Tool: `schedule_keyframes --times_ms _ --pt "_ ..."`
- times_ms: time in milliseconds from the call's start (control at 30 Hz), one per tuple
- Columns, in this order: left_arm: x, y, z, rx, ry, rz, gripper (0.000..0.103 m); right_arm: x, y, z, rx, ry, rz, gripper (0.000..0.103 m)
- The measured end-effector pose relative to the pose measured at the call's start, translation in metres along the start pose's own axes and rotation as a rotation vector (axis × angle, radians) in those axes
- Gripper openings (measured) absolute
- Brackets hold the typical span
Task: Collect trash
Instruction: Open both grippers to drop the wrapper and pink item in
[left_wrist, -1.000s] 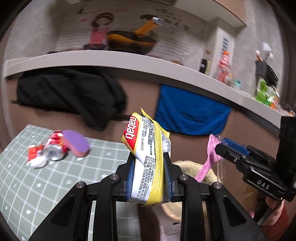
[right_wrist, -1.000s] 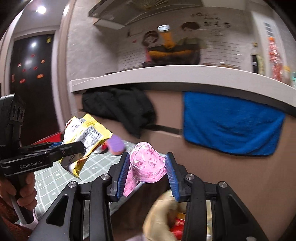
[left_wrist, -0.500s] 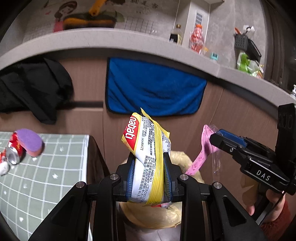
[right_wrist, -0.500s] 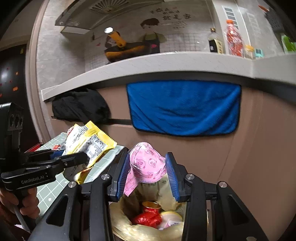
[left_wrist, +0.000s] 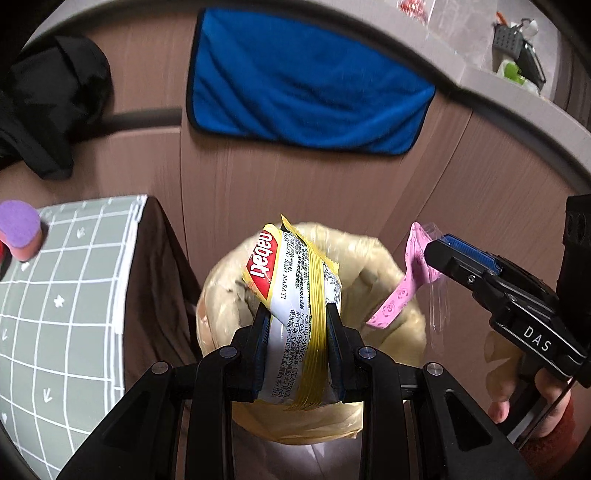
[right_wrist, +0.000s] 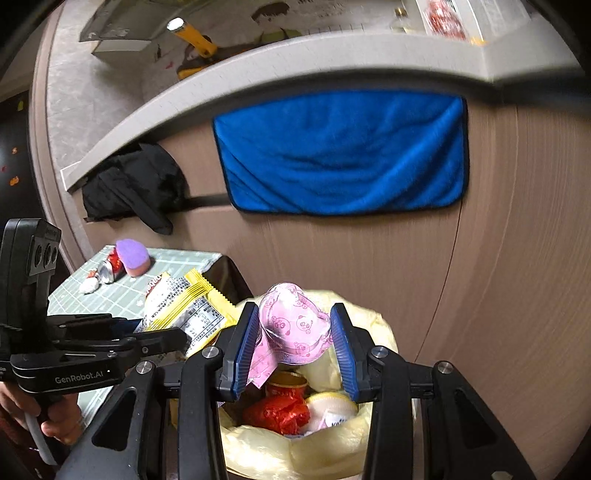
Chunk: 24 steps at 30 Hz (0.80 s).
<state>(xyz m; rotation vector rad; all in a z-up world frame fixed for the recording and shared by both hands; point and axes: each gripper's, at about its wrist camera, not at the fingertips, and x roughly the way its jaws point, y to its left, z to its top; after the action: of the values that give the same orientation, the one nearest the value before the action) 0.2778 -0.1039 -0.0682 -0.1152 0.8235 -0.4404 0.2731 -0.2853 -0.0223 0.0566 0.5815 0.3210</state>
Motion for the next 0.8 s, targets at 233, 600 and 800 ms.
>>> schedule_keyframes --times_ms 233,600,800 --pt "0.021 -0.001 -0.007 -0.005 0.054 0.001 0.029 0.021 -0.011 -0.014 0.028 0.063 0.008 0.037" --pt "0.050 0.004 -0.014 -0.004 0.152 0.049 0.029 0.049 -0.014 -0.041 0.017 0.170 -0.014 0.037" --pt "0.056 0.005 -0.010 -0.007 0.165 0.040 0.029 0.056 -0.018 -0.048 0.021 0.200 -0.027 0.037"
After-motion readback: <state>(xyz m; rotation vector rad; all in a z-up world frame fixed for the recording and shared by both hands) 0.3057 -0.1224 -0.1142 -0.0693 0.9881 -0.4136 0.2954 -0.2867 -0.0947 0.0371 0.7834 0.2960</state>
